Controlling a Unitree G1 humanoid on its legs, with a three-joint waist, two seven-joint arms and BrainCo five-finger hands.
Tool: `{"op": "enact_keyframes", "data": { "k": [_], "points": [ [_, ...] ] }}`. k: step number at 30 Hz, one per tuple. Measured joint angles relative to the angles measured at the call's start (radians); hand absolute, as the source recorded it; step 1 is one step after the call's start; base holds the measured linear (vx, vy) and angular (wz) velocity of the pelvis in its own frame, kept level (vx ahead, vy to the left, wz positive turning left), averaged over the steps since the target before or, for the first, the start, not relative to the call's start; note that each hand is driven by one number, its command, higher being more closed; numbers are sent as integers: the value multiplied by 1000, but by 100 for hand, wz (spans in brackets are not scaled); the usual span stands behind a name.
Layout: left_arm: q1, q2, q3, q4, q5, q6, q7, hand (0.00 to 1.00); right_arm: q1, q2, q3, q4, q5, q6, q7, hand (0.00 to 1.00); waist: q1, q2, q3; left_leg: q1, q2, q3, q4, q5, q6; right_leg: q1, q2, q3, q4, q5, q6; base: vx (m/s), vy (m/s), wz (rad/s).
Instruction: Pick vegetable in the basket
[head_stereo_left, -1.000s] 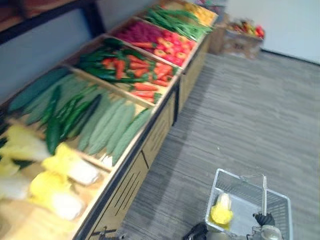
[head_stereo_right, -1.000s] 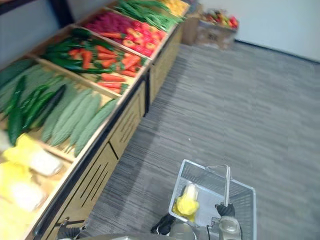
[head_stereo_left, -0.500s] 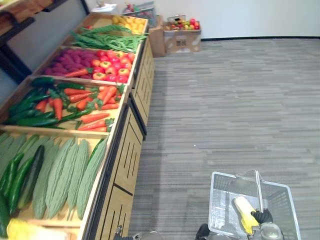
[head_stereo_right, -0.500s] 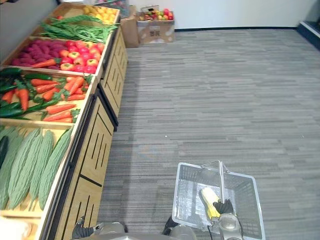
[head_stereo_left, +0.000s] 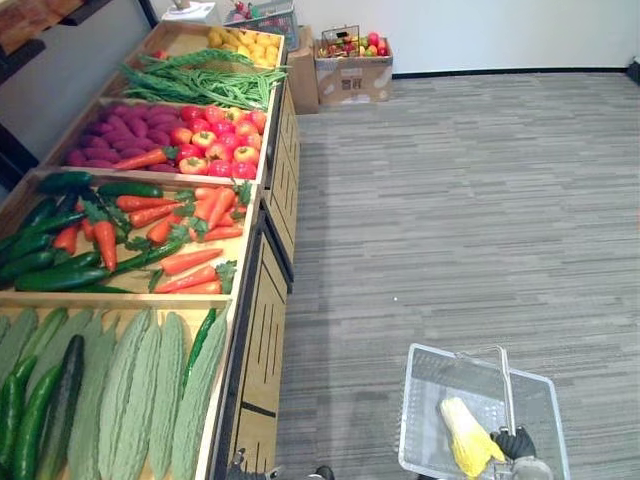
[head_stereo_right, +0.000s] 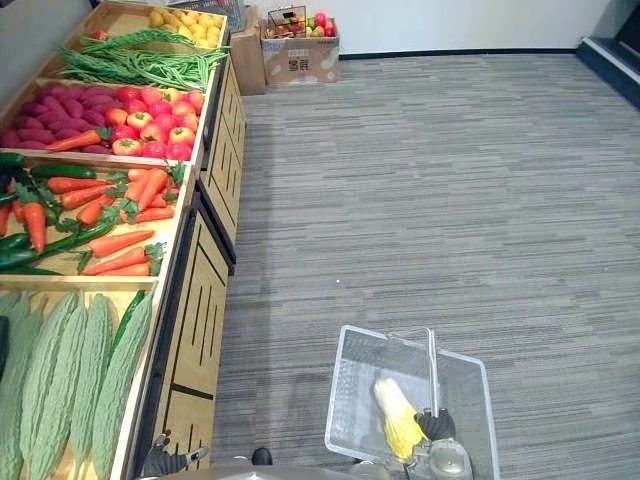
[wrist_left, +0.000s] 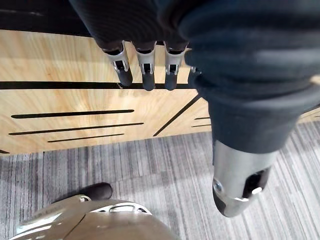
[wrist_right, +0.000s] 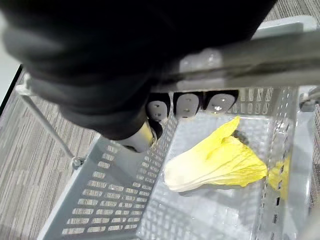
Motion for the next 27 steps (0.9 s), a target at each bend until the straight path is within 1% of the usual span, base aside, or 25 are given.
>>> {"op": "enact_keyframes", "data": {
  "k": [1,2,12,16,18,21,22,23,24,25,26,27],
  "points": [
    [4,0,-1,0,0,0,-3,0,1,0,0,2,1,0,8,100,0,-4,0,9,1,5,0,0,1,6,0,4,0,0,0,49,17,-12],
    [29,22,-39,3,0,1,-15,0,16,16,30,20,38,1,14,100,2,-28,-55,36,-25,-10,-76,-4,34,16,9,15,-70,42,19,49,10,-9],
    [29,21,-38,5,-14,3,-20,0,18,16,28,20,44,2,14,100,1,-27,-57,36,-22,1,-67,-4,34,15,9,22,-69,42,19,1,-1,-1],
    [28,15,-26,10,-19,11,-40,0,20,16,16,20,48,7,13,100,0,-20,-62,35,-15,20,-68,-4,34,16,9,13,-70,42,19,-33,-6,0],
    [28,12,-25,10,-51,12,-44,0,23,16,-1,20,52,9,14,100,-2,-15,-64,30,-10,20,-68,-4,34,17,10,-2,-69,40,16,-24,-15,18],
    [26,5,-19,11,-55,13,-53,0,26,16,-41,20,56,14,12,100,-6,-2,-57,26,10,25,-67,-4,32,13,14,-33,-27,13,4,-23,-24,27],
    [27,3,-16,13,-59,16,-53,0,26,16,-50,20,56,14,12,100,-5,-1,-56,25,21,27,-59,-9,26,9,15,-43,2,-9,-1,-32,-50,23],
    [27,3,-9,16,-81,22,-53,0,25,16,-50,20,56,14,11,100,-4,-1,-55,2,41,32,-9,-39,12,0,18,-51,31,-41,-17,-34,-62,15],
    [27,2,0,19,-90,23,-52,0,23,17,-50,20,56,14,11,100,-1,0,-55,-15,56,33,33,-59,7,-4,22,-51,41,-55,-14,-36,-105,-4],
    [30,0,21,31,-94,24,-52,0,19,18,-47,19,57,14,12,100,2,7,-54,-51,92,37,116,-99,-2,0,43,-56,42,-65,-26,-16,-131,-18],
    [37,1,33,42,-94,26,-51,0,20,21,-38,18,57,14,11,100,3,8,-50,-79,129,67,203,-113,-12,15,66,-57,17,-66,-28,-9,-135,-14],
    [36,2,43,41,-105,23,-50,0,18,26,-36,17,58,14,10,100,5,-1,-41,-98,146,85,272,-101,-7,25,71,-59,4,-66,-28,-18,-108,-17]
  ]
}}
